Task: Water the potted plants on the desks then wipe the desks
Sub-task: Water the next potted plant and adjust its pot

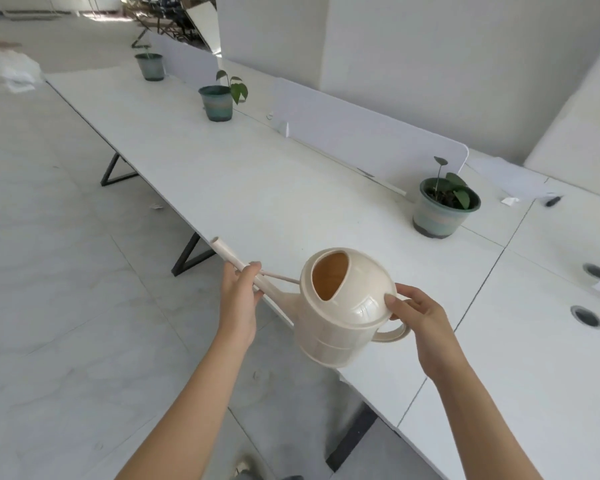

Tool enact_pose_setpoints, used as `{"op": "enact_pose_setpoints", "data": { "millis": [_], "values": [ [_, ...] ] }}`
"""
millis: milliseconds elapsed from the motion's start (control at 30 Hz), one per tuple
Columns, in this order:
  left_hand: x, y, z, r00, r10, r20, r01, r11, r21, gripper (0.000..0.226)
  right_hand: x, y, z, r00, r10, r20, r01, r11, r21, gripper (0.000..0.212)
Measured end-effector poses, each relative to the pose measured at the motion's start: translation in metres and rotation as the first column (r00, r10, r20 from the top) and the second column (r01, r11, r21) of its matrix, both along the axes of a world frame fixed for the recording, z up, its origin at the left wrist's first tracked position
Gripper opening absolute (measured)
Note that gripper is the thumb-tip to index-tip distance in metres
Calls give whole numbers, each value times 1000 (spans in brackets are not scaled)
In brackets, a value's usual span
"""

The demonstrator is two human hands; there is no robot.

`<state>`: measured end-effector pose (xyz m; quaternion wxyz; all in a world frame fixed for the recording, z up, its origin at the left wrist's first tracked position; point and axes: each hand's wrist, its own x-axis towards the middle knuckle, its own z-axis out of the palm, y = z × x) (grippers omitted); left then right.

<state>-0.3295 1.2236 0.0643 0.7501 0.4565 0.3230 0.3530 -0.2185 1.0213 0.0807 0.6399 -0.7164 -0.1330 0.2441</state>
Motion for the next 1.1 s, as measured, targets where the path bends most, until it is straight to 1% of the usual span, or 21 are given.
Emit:
{"op": "enact_pose_setpoints", "data": {
  "millis": [67,167,300,367,467,567,600,667,700,767,833,933,1100],
  "values": [
    [12,25,5,998,-56,-25,56,998,-5,12,1,19,2,999,-47,-13,47,999,-7,41],
    [26,47,0,992,-100,-73,97,994,-41,11,0,35,0,995,-98,-34,96,995,-38,33],
    [60,68,-13,976,-185,-112,174,979,-107,6,12,51,-8,981,-190,-46,185,978,-94,37],
    [79,70,-18,965,-228,-131,212,969,-123,6,23,53,-13,961,-268,-70,261,960,-103,34],
    [112,73,-17,944,-297,-143,284,953,-107,7,45,57,-19,923,-373,-94,363,925,-114,40],
    [148,78,-11,930,-334,-152,324,942,-85,18,67,60,-22,920,-386,-72,377,920,-110,43],
    [161,79,-8,926,-344,-153,335,939,-80,19,74,61,-22,916,-394,-70,386,916,-104,41],
    [184,80,-5,920,-358,-160,351,934,-74,14,87,63,-20,909,-409,-85,404,912,-72,32],
    [196,80,-3,917,-363,-165,356,932,-74,10,93,64,-19,907,-413,-84,409,911,-60,35],
    [219,80,-2,912,-373,-173,365,928,-74,10,103,63,-17,905,-416,-91,410,909,-78,44],
    [239,79,0,899,-402,-175,395,916,-76,12,110,62,-15,894,-434,-107,425,900,-96,44],
    [269,75,1,862,-477,-171,473,878,-69,12,118,59,-13,855,-508,-108,498,861,-106,49],
    [307,56,2,776,-613,-146,613,788,-51,10,122,57,-5,736,-669,-101,661,743,-103,51]
  ]
}}
